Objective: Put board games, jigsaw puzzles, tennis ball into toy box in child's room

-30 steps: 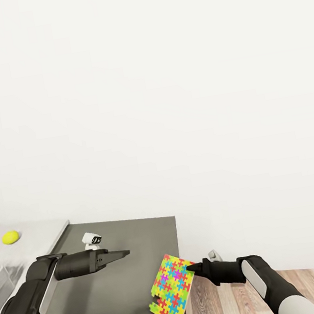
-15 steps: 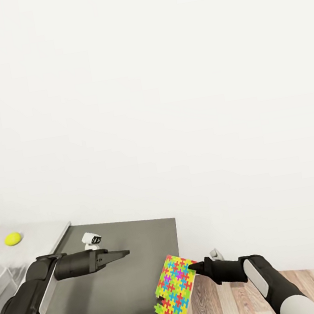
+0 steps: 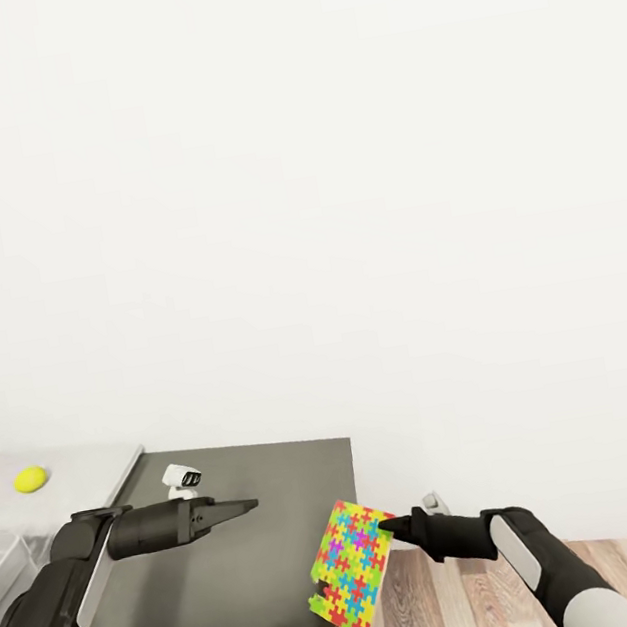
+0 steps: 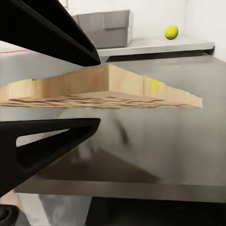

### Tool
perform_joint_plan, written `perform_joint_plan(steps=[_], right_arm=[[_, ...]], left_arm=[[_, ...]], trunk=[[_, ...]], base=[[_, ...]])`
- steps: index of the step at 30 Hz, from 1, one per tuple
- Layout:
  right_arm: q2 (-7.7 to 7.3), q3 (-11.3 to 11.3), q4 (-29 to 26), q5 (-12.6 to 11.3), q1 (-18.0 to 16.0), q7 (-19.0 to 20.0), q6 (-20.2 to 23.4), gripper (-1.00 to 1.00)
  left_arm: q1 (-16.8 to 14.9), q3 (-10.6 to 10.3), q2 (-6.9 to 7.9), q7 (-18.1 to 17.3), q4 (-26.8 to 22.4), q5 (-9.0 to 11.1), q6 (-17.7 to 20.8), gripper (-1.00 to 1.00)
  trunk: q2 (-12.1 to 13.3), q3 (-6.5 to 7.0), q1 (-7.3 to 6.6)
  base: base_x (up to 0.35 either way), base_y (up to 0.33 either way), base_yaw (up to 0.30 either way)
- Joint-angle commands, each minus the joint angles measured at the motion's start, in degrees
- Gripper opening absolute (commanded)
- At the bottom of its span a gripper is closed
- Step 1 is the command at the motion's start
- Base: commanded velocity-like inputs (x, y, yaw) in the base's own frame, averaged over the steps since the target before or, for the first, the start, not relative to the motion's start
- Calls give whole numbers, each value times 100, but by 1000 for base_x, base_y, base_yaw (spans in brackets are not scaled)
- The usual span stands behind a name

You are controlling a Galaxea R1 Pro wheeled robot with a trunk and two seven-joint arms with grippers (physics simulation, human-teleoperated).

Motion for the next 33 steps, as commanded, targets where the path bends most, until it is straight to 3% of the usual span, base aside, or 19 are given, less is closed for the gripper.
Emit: perform_joint_plan(steps=[1,5,10,16,24,33], right_arm=[[-4,-14,-24,15,-4,23,24,-100],[-45,-29,-131,-9,1,39,37,-100],[-63,-320,-192,-70,49,160,25,-100],[-67,-463,-209,-81,81,231,15,-100],[-68,-471,-221,-89,92,321,-298,-100],[-146,-472,-217,-76,120,840,-466,-100]], left_arm=[[-3,-1,2,-20,-1,0,60,100],[-3,4,7,-20,-1,0,59,100],[-3,12,32,-20,-1,7,59,100],[-3,15,39,-20,-1,9,63,100],[-3,23,47,-20,2,-19,65,100],[-3,40,72,-20,14,-30,69,100]], trunk=[[36,10,-21],[196,82,-109],[396,172,-219],[637,280,-351],[958,472,-527],[1319,716,-724]], base=[[0,0,0],[0,0,0],[0,0,0],[0,0,0],[0,0,0],[0,0,0]])
